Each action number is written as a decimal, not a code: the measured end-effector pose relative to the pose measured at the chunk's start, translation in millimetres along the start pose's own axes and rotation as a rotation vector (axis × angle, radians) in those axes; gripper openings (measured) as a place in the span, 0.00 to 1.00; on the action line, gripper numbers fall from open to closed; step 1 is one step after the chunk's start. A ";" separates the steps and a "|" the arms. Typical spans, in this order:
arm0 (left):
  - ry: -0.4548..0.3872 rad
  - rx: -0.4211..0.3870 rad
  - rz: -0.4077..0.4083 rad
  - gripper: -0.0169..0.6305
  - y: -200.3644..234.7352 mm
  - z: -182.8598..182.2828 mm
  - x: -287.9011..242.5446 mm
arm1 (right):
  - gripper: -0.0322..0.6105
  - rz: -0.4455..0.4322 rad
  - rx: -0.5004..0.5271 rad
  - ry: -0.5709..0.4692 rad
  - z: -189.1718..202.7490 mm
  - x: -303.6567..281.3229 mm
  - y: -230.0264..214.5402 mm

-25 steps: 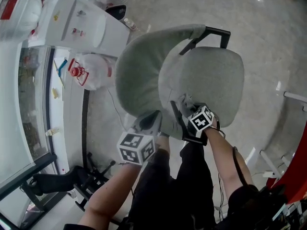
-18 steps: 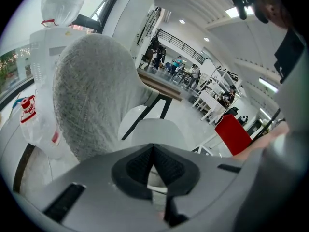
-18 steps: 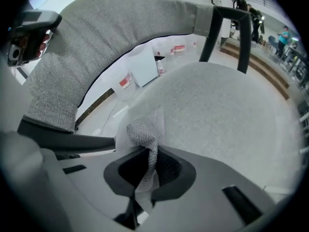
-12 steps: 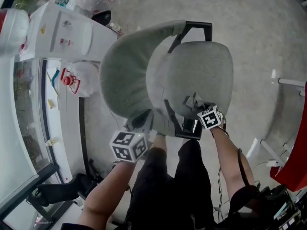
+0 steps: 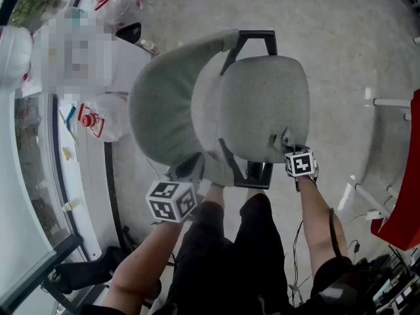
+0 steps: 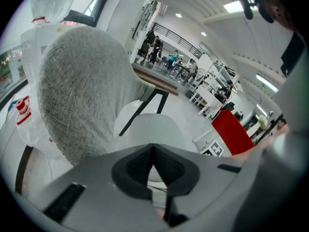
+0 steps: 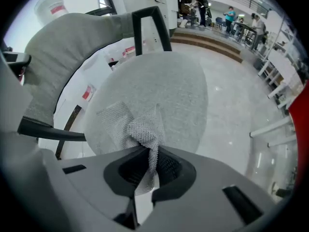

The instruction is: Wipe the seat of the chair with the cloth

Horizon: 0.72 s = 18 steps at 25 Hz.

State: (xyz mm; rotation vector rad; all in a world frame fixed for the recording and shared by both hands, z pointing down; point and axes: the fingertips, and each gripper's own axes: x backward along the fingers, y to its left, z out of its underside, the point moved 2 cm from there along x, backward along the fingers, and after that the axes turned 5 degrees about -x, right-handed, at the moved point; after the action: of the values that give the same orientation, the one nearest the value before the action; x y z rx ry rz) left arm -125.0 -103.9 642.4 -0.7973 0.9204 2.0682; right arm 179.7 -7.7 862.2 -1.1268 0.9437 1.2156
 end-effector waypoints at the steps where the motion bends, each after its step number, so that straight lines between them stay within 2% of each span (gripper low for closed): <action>1: 0.002 0.023 0.002 0.04 0.0 -0.7 0.5 | 0.10 0.024 -0.025 0.007 4.0 2.6 -6.6; 4: 0.009 0.006 0.005 0.04 -2.6 -4.7 -0.6 | 0.10 0.085 -0.091 0.012 13.9 12.1 -24.8; 7: 0.014 -0.026 0.023 0.04 -5.7 -9.1 3.6 | 0.10 0.103 -0.148 -0.011 14.4 24.2 -27.8; 9: 0.018 -0.036 0.034 0.04 -6.8 -12.4 8.3 | 0.10 0.067 -0.159 -0.060 3.4 33.0 -15.3; 12: 0.029 -0.050 0.050 0.04 -11.9 -16.2 15.9 | 0.10 -0.007 -0.109 -0.123 -21.4 47.1 17.2; 16: 0.005 -0.063 0.117 0.04 -21.6 -26.2 31.0 | 0.10 -0.070 -0.036 -0.134 -56.2 59.6 70.0; 18: 0.001 -0.043 0.135 0.04 -20.0 -29.3 38.5 | 0.10 -0.118 -0.007 -0.134 -72.4 58.4 102.8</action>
State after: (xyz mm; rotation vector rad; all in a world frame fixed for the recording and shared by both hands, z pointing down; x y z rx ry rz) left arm -123.0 -103.8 590.0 -0.7774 0.9555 2.2110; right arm 88.1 -66.4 776.3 -1.0771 0.7614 1.1834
